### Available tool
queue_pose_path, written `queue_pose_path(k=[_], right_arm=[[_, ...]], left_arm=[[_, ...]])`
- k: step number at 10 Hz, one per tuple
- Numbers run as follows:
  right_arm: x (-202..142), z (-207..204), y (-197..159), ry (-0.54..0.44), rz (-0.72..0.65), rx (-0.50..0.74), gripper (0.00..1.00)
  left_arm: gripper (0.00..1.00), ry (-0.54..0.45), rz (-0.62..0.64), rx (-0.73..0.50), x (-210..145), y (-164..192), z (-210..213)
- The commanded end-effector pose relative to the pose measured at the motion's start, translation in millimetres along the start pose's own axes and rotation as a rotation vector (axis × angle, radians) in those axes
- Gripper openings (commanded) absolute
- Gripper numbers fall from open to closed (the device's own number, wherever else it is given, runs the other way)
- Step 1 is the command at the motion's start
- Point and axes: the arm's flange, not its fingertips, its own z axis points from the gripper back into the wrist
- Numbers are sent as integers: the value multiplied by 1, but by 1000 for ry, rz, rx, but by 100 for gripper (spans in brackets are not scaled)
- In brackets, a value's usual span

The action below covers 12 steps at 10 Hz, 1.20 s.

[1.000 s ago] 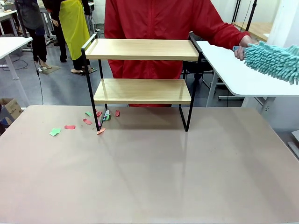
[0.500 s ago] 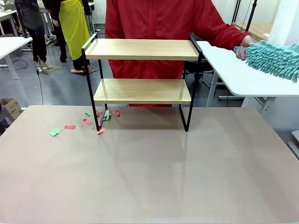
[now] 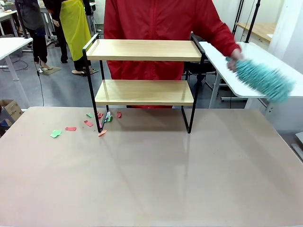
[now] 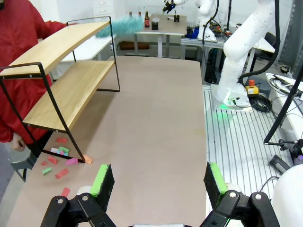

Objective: Clean the shelf.
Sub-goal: Hand the Duster back to the human.

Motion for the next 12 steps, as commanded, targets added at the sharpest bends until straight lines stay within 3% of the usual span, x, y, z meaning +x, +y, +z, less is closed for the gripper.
queue_pose_path(k=[1,12], right_arm=[[-1,2,1,1,3,6,100],[-1,2,1,1,3,6,100]], left_arm=[[100,-25,-20,5,2,2,-1],[100,-25,-20,5,2,2,-1]])
